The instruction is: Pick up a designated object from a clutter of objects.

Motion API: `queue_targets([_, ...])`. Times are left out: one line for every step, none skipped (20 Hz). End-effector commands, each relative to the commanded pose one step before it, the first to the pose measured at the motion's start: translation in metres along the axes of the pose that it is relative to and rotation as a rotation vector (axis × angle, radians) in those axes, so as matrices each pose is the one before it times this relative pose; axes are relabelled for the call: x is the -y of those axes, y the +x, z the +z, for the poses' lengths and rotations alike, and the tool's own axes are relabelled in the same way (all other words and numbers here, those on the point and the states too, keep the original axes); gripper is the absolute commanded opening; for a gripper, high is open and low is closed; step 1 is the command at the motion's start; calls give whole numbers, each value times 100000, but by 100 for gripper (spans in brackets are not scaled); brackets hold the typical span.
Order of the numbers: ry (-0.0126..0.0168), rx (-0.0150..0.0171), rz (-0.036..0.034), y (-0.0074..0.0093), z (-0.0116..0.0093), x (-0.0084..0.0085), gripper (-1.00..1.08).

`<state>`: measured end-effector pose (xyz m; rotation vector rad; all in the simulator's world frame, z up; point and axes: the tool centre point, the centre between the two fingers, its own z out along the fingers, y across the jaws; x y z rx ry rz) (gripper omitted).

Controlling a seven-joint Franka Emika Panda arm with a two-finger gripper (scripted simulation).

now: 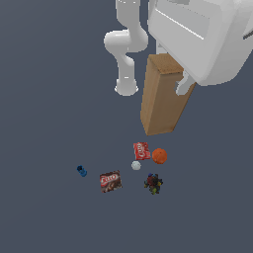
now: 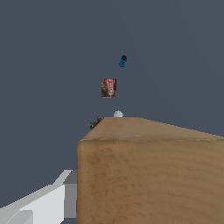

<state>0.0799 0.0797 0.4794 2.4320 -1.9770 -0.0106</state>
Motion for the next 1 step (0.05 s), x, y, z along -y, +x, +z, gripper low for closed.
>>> queue_targets([1004, -68, 36, -1, -612, 35, -100])
